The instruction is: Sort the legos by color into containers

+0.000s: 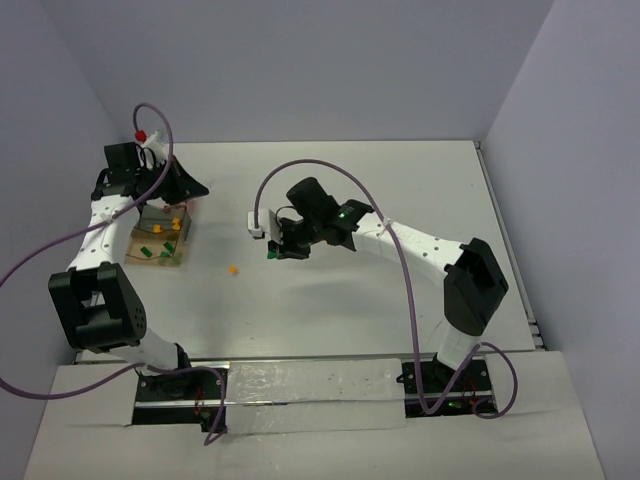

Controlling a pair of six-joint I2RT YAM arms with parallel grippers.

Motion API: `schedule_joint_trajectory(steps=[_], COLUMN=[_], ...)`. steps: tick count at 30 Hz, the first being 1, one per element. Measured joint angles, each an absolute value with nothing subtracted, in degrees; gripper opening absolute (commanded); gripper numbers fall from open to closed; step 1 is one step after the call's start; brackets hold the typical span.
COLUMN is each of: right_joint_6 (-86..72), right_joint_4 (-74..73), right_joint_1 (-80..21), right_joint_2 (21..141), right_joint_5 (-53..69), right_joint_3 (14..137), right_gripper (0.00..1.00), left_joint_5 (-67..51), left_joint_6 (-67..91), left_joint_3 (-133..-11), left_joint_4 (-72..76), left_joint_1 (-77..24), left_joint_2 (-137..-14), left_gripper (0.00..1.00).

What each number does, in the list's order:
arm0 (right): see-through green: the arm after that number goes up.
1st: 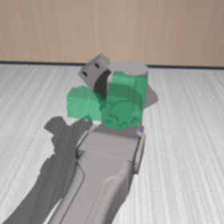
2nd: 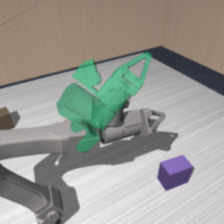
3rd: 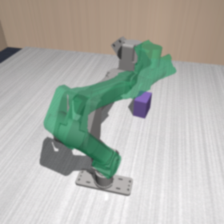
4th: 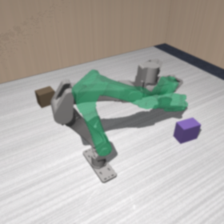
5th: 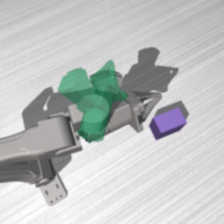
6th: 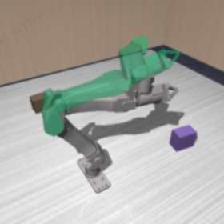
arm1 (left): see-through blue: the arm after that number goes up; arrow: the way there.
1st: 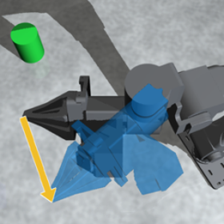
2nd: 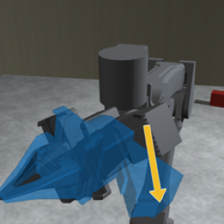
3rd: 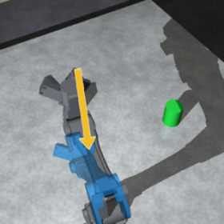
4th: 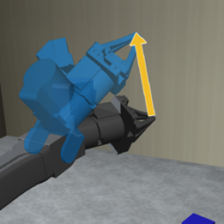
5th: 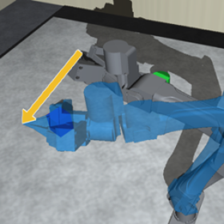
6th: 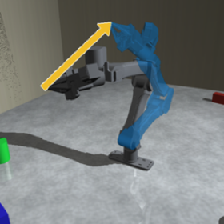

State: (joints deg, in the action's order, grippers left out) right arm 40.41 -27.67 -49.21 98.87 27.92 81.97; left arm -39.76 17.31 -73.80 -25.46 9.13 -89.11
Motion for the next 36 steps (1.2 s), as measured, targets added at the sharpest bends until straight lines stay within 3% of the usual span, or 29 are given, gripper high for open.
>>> schedule_joint_trajectory(steps=[5, 8, 9, 15, 24, 36], right_joint_6=[40.05, 38.95, 38.50, 34.47, 30.02, 28.95], right_joint_4=[-27.57, -27.04, -27.02, -26.51, -24.23, -23.57], right_joint_1=[-49.41, -49.34, -49.26, -46.74, -41.97, -41.58], right_joint_2=[98.87, 98.87, 98.87, 98.86, 98.81, 98.67], right_joint_5=[27.45, 27.19, 27.14, 27.71, 27.68, 27.66], right_joint_3=[81.88, 80.91, 80.46, 78.69, 77.32, 76.45], right_gripper=[0.00, 0.00, 0.00, 0.00, 0.00, 0.00], left_joint_5=[-38.22, -37.97, -37.91, -33.42, -22.62, -11.46], left_joint_6=[9.64, 1.26, -1.18, -18.04, -36.29, -48.83], left_joint_3=[-75.25, -76.73, -76.85, -72.70, -70.25, -69.20], left_joint_4=[-28.98, -35.04, -36.83, -46.84, -49.90, -49.91], left_joint_1=[10.87, 10.94, 10.93, 10.70, 8.37, 0.71], left_joint_2=[-89.32, -91.22, -92.31, -93.73, -93.82, -94.82], left_gripper=[0.27, 0.48, 0.50, 0.55, 0.57, 0.56])
